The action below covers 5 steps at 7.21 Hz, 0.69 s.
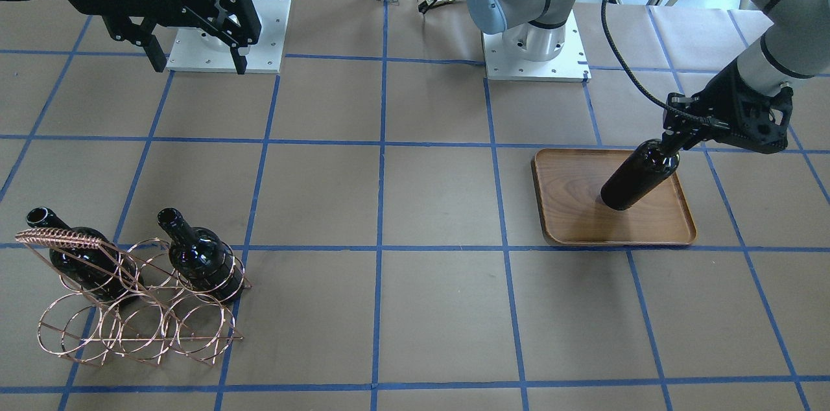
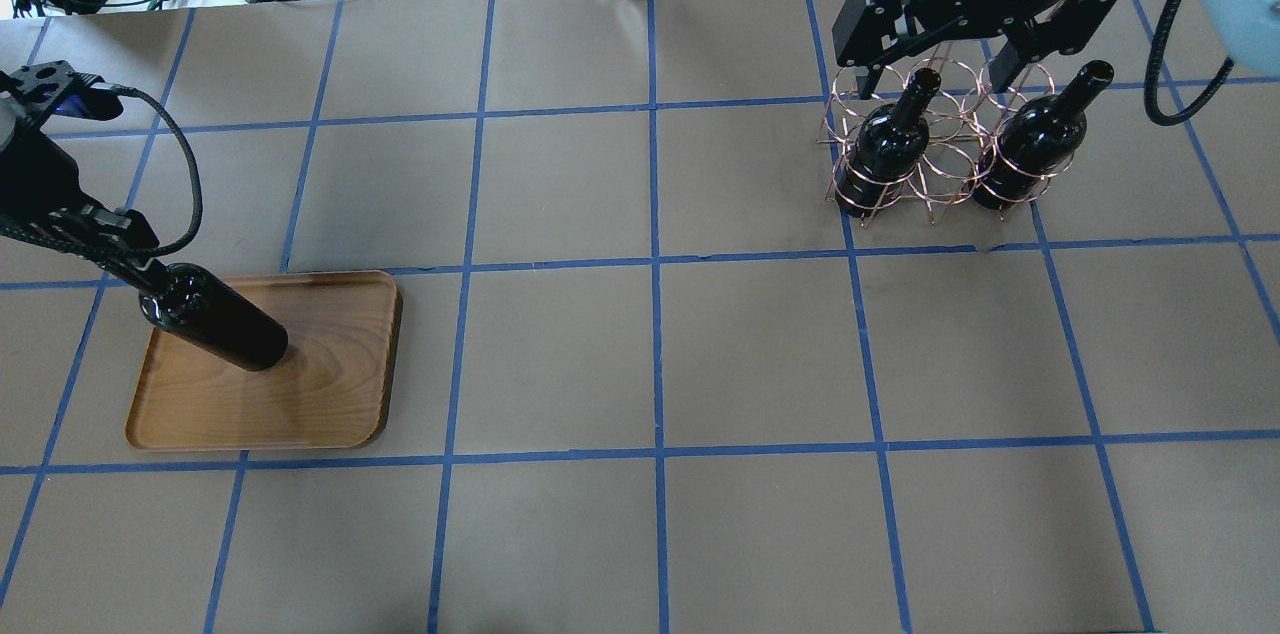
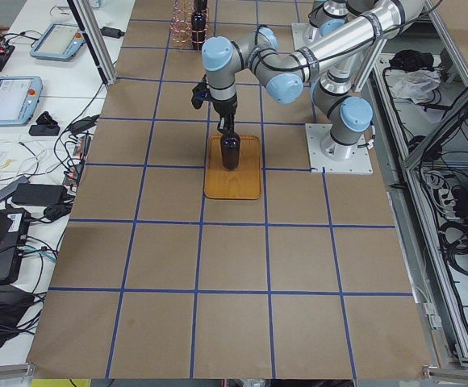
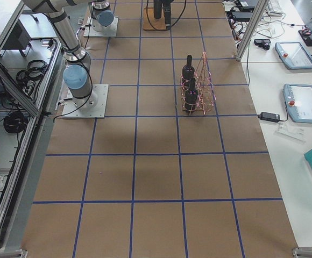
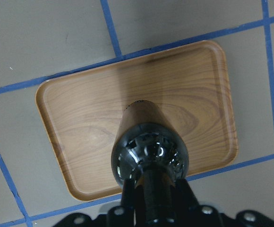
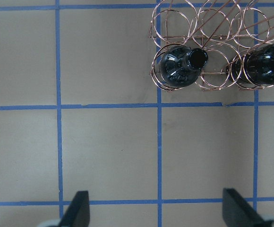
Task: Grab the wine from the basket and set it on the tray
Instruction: 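Lower the bottle and lay it down on the tray, then open the left gripper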
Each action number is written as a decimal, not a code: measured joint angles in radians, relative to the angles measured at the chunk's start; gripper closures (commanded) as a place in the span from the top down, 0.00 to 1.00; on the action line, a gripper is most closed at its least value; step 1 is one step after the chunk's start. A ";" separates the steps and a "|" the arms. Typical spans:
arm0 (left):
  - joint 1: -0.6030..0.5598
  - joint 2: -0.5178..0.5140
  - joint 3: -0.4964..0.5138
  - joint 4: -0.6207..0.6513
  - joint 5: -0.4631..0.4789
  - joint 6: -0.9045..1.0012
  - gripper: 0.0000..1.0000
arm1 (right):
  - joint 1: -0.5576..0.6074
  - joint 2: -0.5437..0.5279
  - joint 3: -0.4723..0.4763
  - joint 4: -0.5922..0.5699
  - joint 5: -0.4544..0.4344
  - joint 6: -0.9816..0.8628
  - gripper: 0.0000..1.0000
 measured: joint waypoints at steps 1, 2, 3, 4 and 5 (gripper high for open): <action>0.000 -0.001 0.000 -0.002 0.002 -0.001 0.00 | 0.000 0.000 0.000 0.000 0.001 0.000 1.00; 0.000 -0.003 -0.001 -0.004 0.003 -0.002 0.01 | 0.001 0.000 0.000 0.001 0.001 0.000 1.00; 0.000 -0.005 -0.001 -0.006 0.004 -0.001 0.03 | 0.001 0.000 0.000 0.000 0.000 0.000 1.00; 0.000 -0.008 -0.001 -0.006 0.004 0.000 0.18 | 0.001 0.000 0.000 0.000 0.000 0.000 1.00; 0.000 -0.011 -0.001 -0.006 0.005 0.000 0.48 | 0.002 0.000 0.000 -0.001 0.001 0.000 1.00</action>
